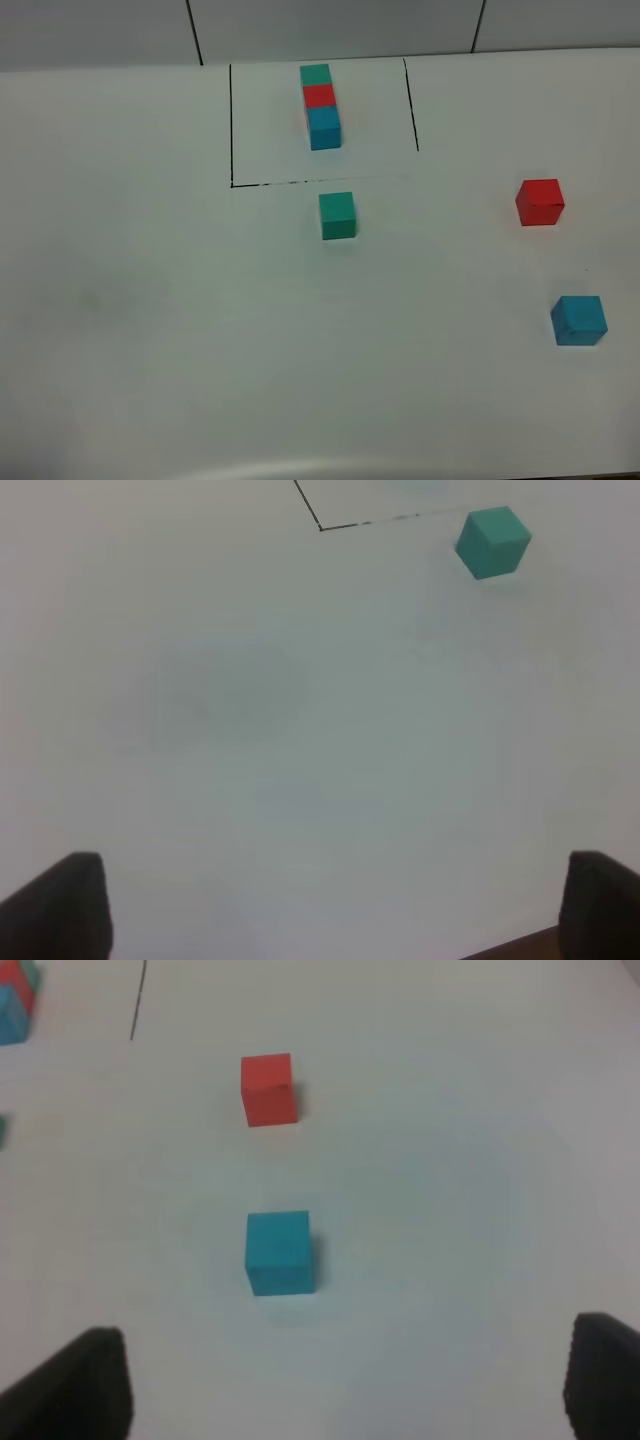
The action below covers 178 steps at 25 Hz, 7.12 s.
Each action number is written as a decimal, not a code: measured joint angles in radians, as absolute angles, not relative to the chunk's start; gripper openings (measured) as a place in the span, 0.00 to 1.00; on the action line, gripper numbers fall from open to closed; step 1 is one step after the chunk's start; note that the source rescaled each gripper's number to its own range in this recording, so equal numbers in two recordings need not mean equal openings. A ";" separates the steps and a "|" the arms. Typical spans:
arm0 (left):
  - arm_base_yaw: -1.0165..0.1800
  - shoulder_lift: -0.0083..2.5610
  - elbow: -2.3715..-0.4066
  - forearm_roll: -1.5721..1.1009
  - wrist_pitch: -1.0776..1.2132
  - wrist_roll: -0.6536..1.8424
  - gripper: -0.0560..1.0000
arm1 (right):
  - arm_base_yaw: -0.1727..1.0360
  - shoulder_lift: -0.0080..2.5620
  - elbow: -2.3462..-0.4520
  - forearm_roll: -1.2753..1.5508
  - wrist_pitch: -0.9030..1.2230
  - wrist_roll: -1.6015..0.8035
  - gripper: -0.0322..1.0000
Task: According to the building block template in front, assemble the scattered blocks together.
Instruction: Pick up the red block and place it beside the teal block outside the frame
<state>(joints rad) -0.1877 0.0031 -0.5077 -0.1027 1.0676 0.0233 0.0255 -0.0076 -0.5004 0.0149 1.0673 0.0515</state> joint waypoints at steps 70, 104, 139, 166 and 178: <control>-0.030 -0.004 -0.506 -0.102 1.066 0.023 0.16 | 0.062 1.522 -1.071 0.133 0.823 -0.068 0.76; -0.030 -0.004 -0.506 -0.102 1.066 0.023 0.15 | 0.136 2.172 -1.535 0.011 0.890 -0.027 0.03; -0.030 -0.004 -0.506 -0.102 1.066 0.023 0.15 | 0.505 2.347 -1.941 0.016 1.150 -1.055 0.06; -0.030 -0.004 -0.506 -0.102 1.066 0.023 0.15 | 0.557 2.405 -1.970 0.000 1.102 -1.066 0.06; -0.030 -0.004 -0.506 -0.102 1.066 0.023 0.15 | 0.562 2.408 -1.972 0.020 1.100 -1.063 0.06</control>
